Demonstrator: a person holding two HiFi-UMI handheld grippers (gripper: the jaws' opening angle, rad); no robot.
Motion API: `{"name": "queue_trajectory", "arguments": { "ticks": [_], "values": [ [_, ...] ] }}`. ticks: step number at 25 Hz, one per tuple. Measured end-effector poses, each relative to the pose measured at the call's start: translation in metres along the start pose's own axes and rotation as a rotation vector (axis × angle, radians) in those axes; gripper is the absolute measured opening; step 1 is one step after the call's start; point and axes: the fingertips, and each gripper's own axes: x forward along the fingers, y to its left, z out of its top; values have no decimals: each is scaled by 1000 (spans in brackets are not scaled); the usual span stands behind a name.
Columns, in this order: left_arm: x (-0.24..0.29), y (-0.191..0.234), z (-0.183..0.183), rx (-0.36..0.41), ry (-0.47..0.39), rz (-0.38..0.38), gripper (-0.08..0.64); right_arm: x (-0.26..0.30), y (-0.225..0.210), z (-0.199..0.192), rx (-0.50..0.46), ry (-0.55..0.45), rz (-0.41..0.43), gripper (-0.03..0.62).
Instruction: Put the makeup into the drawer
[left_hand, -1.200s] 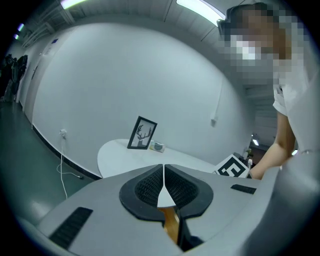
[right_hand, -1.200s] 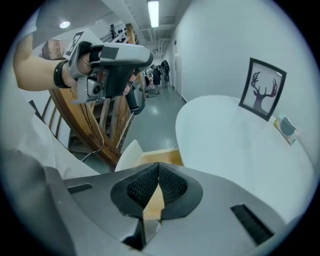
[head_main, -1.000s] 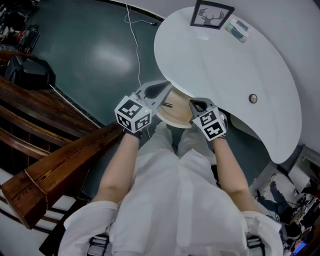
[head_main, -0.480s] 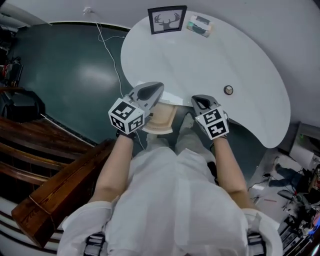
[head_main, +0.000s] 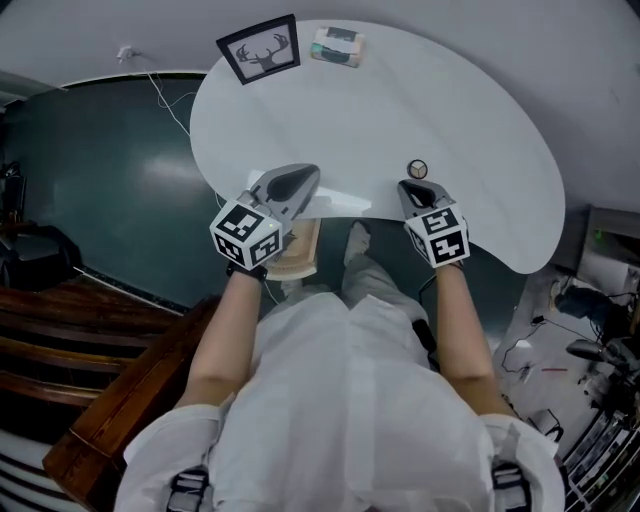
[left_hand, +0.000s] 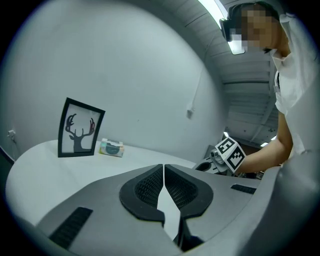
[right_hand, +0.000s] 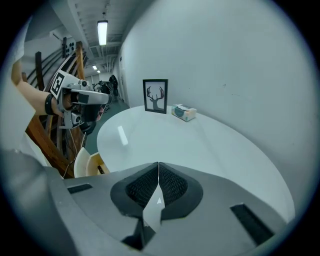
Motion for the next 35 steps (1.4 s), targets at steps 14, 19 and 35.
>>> {"name": "queue_trajectory", "arguments": {
  "ticks": [14, 19, 35],
  "values": [
    [73, -17, -11, -8, 60, -66, 21, 5, -61, -36, 52, 47, -7, 59],
    [89, -18, -12, -12, 66, -70, 21, 16, -68, -44, 47, 68, 25, 135],
    [106, -7, -19, -38, 78, -48, 21, 58, -78, -62, -24, 197, 76, 215]
  ]
}}
